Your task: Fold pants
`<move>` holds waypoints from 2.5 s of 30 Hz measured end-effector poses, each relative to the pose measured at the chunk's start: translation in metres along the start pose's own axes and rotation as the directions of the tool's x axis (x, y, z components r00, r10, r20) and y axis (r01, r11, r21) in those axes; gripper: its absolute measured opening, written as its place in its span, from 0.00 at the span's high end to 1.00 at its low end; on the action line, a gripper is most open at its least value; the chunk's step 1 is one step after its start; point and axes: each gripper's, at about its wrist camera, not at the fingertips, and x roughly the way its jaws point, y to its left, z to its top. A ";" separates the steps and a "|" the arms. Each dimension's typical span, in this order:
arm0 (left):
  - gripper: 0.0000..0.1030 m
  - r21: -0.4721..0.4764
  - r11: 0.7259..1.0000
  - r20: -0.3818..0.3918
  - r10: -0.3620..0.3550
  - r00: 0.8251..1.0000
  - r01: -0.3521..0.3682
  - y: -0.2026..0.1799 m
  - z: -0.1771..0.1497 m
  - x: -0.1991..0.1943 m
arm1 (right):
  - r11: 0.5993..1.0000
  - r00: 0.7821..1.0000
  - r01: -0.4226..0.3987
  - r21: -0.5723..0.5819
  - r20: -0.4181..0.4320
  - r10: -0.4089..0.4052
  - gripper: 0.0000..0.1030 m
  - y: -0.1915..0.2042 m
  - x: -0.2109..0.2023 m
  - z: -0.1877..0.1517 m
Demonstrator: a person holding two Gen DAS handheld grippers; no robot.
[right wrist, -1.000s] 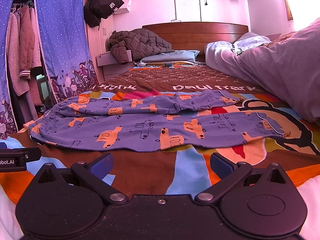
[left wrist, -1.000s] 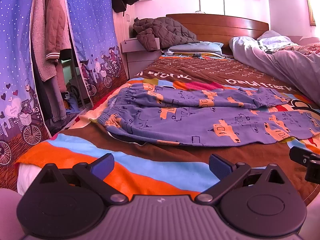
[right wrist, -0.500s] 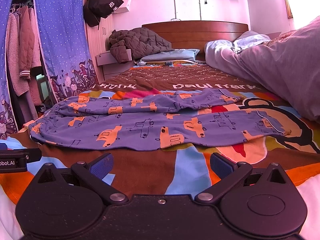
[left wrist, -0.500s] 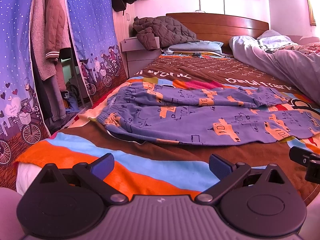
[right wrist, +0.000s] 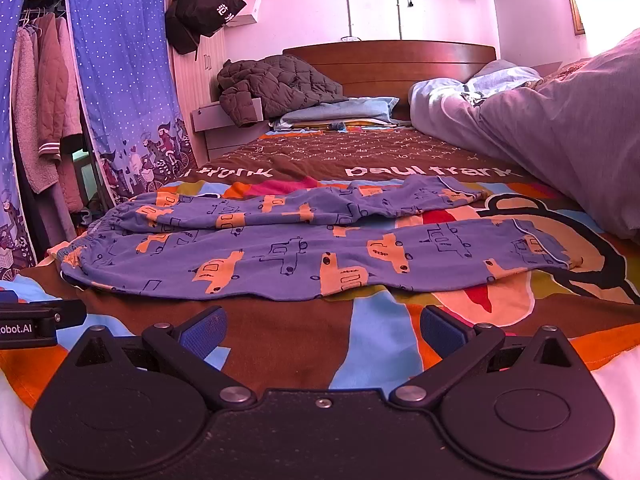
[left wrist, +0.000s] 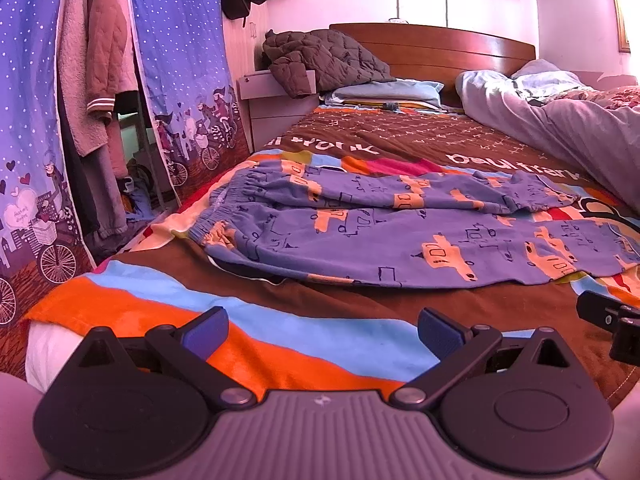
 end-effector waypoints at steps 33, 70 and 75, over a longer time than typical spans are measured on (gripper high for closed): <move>0.07 0.342 0.929 -0.118 -0.105 0.988 0.139 0.095 0.221 0.287 | 0.815 0.855 -0.455 -0.359 -0.432 0.287 0.16 0.037 0.319 0.195; 0.99 0.311 0.949 -0.159 0.009 0.987 0.041 0.069 0.233 0.316 | 0.761 0.928 -0.328 -0.559 -0.340 0.151 1.00 0.084 0.413 0.225; 0.99 0.311 0.949 -0.071 -0.022 0.997 0.043 0.069 0.237 0.261 | 0.773 0.945 -0.316 -0.550 -0.256 0.204 1.00 0.065 0.363 0.224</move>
